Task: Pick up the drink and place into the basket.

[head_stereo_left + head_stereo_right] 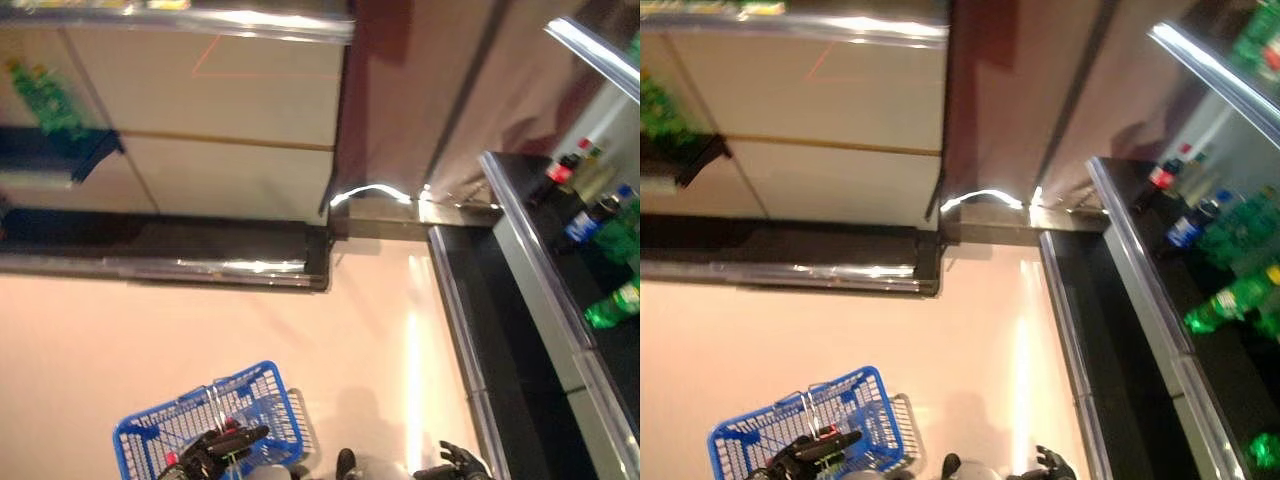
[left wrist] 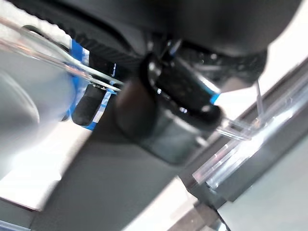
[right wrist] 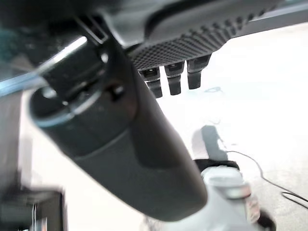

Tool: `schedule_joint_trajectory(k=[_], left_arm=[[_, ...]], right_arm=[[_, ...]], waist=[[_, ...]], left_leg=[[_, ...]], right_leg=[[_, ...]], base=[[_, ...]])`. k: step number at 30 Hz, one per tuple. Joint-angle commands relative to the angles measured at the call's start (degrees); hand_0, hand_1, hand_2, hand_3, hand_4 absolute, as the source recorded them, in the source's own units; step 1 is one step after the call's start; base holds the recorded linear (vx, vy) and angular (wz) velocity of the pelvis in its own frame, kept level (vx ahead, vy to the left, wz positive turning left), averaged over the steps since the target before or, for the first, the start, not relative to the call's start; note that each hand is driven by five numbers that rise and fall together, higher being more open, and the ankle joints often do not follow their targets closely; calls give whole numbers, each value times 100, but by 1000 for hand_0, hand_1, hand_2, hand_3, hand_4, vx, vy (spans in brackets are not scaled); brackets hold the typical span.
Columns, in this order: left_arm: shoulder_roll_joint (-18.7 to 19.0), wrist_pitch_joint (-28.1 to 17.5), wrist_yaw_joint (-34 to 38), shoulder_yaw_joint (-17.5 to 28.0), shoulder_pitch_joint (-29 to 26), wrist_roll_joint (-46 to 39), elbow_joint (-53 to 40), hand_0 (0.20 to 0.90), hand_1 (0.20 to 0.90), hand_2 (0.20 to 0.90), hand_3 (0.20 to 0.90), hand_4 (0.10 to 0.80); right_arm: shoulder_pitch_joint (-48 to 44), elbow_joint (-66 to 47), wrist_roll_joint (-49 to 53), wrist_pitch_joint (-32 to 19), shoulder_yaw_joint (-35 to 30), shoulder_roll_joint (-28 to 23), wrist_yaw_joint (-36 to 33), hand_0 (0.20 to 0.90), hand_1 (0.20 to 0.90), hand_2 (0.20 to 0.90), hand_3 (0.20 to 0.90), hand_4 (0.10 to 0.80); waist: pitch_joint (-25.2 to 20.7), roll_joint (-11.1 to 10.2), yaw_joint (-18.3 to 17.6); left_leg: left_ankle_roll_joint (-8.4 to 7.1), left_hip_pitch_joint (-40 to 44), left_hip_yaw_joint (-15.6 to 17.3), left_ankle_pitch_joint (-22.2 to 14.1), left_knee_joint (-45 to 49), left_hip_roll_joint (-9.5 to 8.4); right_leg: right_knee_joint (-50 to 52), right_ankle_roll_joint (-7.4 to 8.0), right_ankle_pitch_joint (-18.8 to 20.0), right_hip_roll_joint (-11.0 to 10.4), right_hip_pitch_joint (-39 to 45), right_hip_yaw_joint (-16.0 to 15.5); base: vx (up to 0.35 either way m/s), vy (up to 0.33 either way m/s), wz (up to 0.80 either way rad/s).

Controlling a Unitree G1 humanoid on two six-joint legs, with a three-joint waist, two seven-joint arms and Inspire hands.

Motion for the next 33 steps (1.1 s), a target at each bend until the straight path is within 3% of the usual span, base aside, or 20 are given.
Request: schedule_joint_trajectory(k=[1, 2, 3, 6, 7, 8, 10, 13, 17, 18, 21, 22, 23, 24, 28, 30, 33], left_arm=[[-412, -510, -1055, -261, -851, -390, -1176, 300, 300, 300, 200, 100], [-412, -510, -1055, -261, -851, -390, -1176, 300, 300, 300, 200, 100], [-421, -547, -991, -334, -808, -483, -1267, 300, 300, 300, 200, 100], [-458, -676, -952, -293, -671, -569, -1231, 300, 300, 300, 200, 100], [-462, -695, -935, -294, -664, -592, -1202, 300, 300, 300, 200, 100], [-460, -729, -983, -265, -646, -516, -1100, 300, 300, 300, 200, 100], [-450, -841, -970, -273, -706, -579, -917, 300, 300, 300, 200, 100], [-383, -928, -929, -238, -894, -728, -616, 300, 300, 300, 200, 100], [-309, -937, -782, -78, -942, -710, -562, 300, 300, 300, 200, 100], [-264, -902, -666, 2, -914, -671, -560, 300, 300, 300, 200, 100], [-199, -880, -647, 88, -853, -585, -505, 300, 300, 300, 200, 100], [-160, -831, -696, 161, -798, -526, -419, 300, 300, 300, 200, 100], [-159, -827, -695, 165, -794, -533, -415, 300, 300, 300, 200, 100], [-137, -797, -684, 221, -726, -546, -399, 300, 300, 300, 200, 100], [-150, -761, -685, 316, -550, -517, -519, 300, 300, 300, 200, 100], [-152, -743, -697, 310, -527, -454, -562, 300, 300, 300, 200, 100], [-169, -703, -680, 299, -587, -381, -567, 300, 300, 300, 200, 100]], right_arm=[[-78, -6, 179, -248, 20, -438, -96, 900, 900, 900, 900, 800], [-78, -5, 180, -249, 20, -439, -96, 900, 900, 900, 900, 800], [-149, -13, 224, -211, 52, -470, -89, 900, 900, 900, 900, 800], [-186, -83, 285, -162, 97, -505, -83, 900, 900, 900, 900, 800], [-174, -93, 274, -181, 105, -510, -82, 900, 900, 900, 900, 800], [-188, -122, 332, -162, 157, -535, -103, 900, 900, 900, 900, 800], [-148, -65, 372, -200, 42, -516, -138, 900, 900, 900, 900, 800], [-50, 119, 124, -381, -89, -442, 0, 900, 900, 900, 900, 800], [12, 90, 21, -396, -103, -314, 43, 900, 900, 900, 900, 800], [-2, 59, 32, -355, -94, -273, 23, 900, 900, 900, 900, 800], [-41, 9, 123, -326, -76, -252, -12, 900, 900, 900, 900, 800], [-87, 2, 196, -250, -123, -245, -32, 900, 900, 900, 900, 800], [-89, 1, 174, -248, -125, -244, -27, 900, 900, 900, 900, 800], [-132, -5, 143, -152, -149, -248, -26, 900, 900, 900, 900, 800], [-195, 44, 27, -60, -179, -251, 15, 900, 900, 900, 900, 800], [-208, 60, 61, -49, -174, -245, 15, 900, 900, 900, 900, 800], [-266, 37, 131, -37, -112, -213, 3, 900, 900, 900, 900, 800]], waist=[[71, 166, -242], [86, 162, -236], [131, 310, -174], [218, 423, -49], [230, 414, -34], [213, 378, -4], [148, 324, -96], [55, 313, -223], [-42, 290, -177], [-89, 283, -98], [-126, 299, -38], [-165, 313, -11], [-168, 315, -9], [-204, 330, 28], [-261, 357, 151], [-284, 348, 182], [-315, 328, 161]], left_leg=[[-137, 149, -511, 924, -1536, 416], [-135, 177, -504, 928, -1552, 413], [-326, 149, -968, 1315, -2419, 395], [-486, -198, -1461, 1902, -2631, 311], [-466, -257, -1493, 1907, -2497, 257], [-369, -297, -1643, 1523, -2291, 90], [-232, -248, -1514, 1044, -2004, -19], [-119, 35, -1230, 810, -2044, 29], [-86, 370, -844, 783, -2365, 104], [-77, 471, -536, 788, -2533, 128], [-84, 613, -246, 817, -2767, 174], [-95, 749, 65, 829, -2946, 206], [-97, 758, 89, 828, -2956, 210], [-134, 861, 396, 826, -3067, 247], [-197, 1003, 917, 814, -3214, 296], [-215, 1015, 1067, 805, -3238, 301], [-214, 1027, 1148, 804, -3238, 315]], right_leg=[[-196, 508, 82, 121, 401, 233], [-196, 508, 78, 118, 419, 240], [-195, 525, 11, 287, 539, 505], [-207, 493, -178, 424, 918, 1020], [-185, 499, -225, 410, 976, 1096], [-77, 562, -324, 342, 1008, 1280], [41, 696, -388, 120, 968, 1301], [265, 857, -272, -145, 662, 931], [151, 964, -102, -376, 477, 413], [-26, 1025, -2, -527, 469, 15], [-174, 1079, 94, -642, 448, -323], [-308, 1120, 192, -721, 445, -635], [-316, 1121, 197, -724, 444, -659], [-428, 1145, 281, -770, 422, -1053], [-653, 1168, 452, -848, 438, -1741], [-792, 1149, 514, -835, 469, -1924], [-875, 1092, 518, -757, 481, -1903]], base=[[178, 68, -87], [303, 103, -80], [306, 125, -67], [366, 187, -79], [334, 232, -99], [195, 214, -133], [169, 292, -203], [122, 213, -174], [51, 107, -133], [18, 90, -112], [-12, 85, -140], [5, 82, -134], [13, 108, -156], [4, 55, -122], [5, 23, -99], [-7, -53, -60], [-8, -98, -35]])
